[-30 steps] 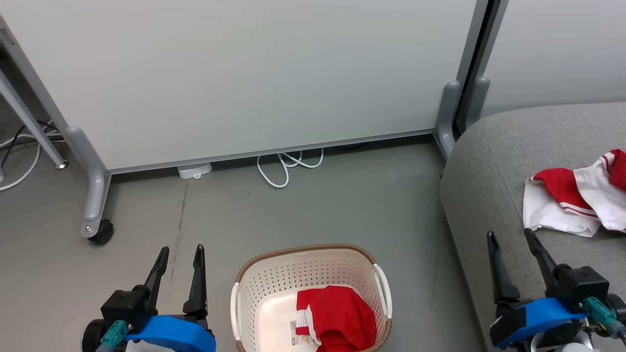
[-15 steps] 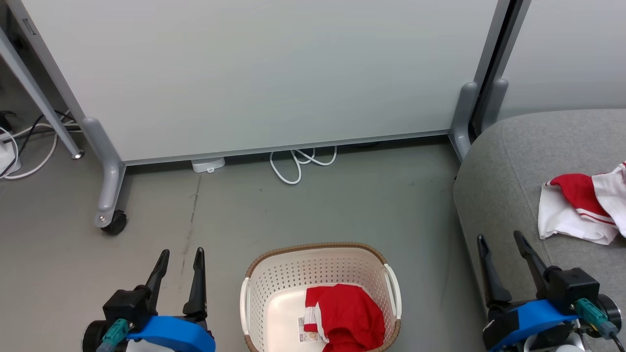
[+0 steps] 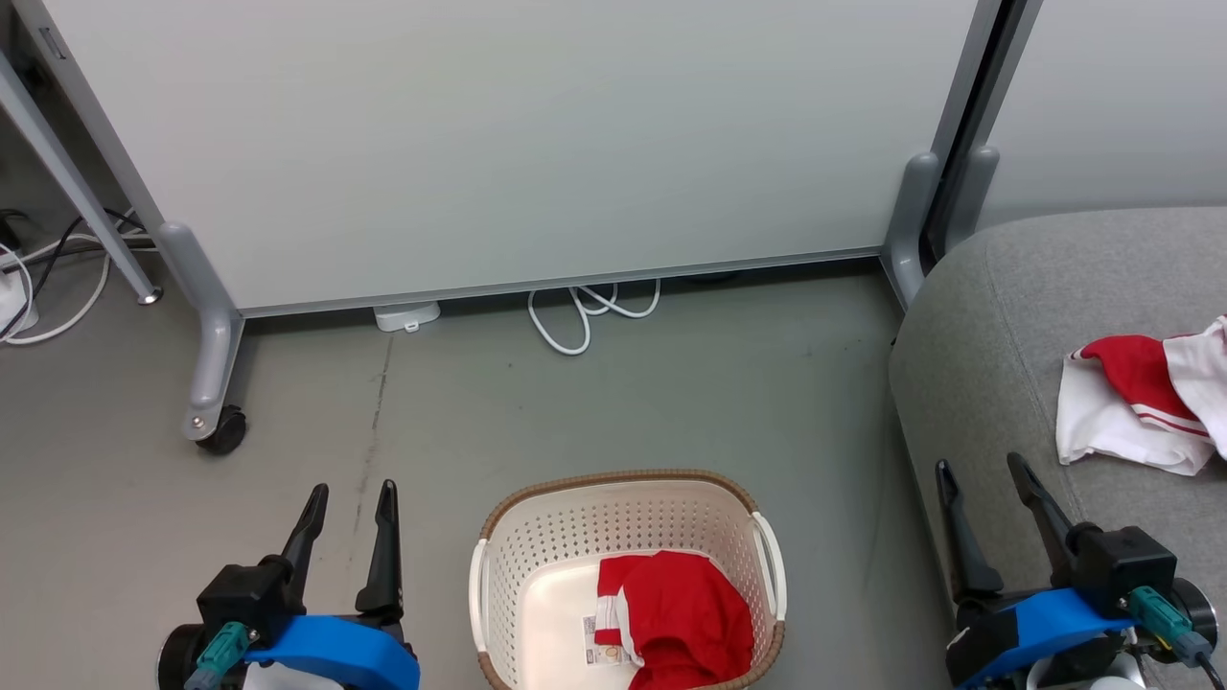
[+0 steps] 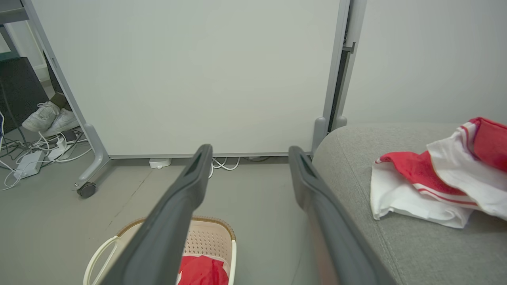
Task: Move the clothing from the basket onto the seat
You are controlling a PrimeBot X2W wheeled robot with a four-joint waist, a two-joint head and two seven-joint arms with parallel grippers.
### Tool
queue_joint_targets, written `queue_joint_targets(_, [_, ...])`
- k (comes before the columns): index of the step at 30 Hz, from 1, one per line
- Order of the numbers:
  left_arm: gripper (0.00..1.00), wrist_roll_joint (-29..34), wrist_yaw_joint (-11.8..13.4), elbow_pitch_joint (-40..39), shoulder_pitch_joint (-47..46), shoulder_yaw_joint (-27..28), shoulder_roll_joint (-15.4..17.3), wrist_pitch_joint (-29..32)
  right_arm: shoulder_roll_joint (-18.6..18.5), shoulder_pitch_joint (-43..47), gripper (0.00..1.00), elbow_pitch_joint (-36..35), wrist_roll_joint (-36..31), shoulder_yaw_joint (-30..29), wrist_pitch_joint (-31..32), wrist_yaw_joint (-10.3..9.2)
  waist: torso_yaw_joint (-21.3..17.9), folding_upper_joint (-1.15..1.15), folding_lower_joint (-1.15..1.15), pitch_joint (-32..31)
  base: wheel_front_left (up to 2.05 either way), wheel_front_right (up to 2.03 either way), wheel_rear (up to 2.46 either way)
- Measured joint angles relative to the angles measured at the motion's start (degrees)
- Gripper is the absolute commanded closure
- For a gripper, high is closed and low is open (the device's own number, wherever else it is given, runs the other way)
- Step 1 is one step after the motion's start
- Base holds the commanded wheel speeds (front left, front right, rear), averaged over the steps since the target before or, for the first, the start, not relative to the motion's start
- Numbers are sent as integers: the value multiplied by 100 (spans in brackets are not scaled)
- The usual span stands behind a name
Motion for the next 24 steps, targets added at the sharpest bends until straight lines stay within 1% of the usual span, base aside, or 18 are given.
queue_joint_targets(6, [0,0,0,-22,1,0,1,0,0,-1,0,11,20,22,0,0,-47,0,0,38,0,0,0])
queue_joint_targets(12, [0,9,0,100,-54,-166,21,0,1,-65,0,-66,11,85,21,0,-189,0,0,222,0,0,0])
queue_joint_targets(20, [0,43,0,331,-523,-639,21,0,1,-401,0,-331,-12,165,68,0,-393,0,1,810,0,0,0])
queue_joint_targets(24, [0,62,0,454,-875,-976,109,0,0,-672,0,-461,2,299,77,0,-532,0,1,1223,0,0,0])
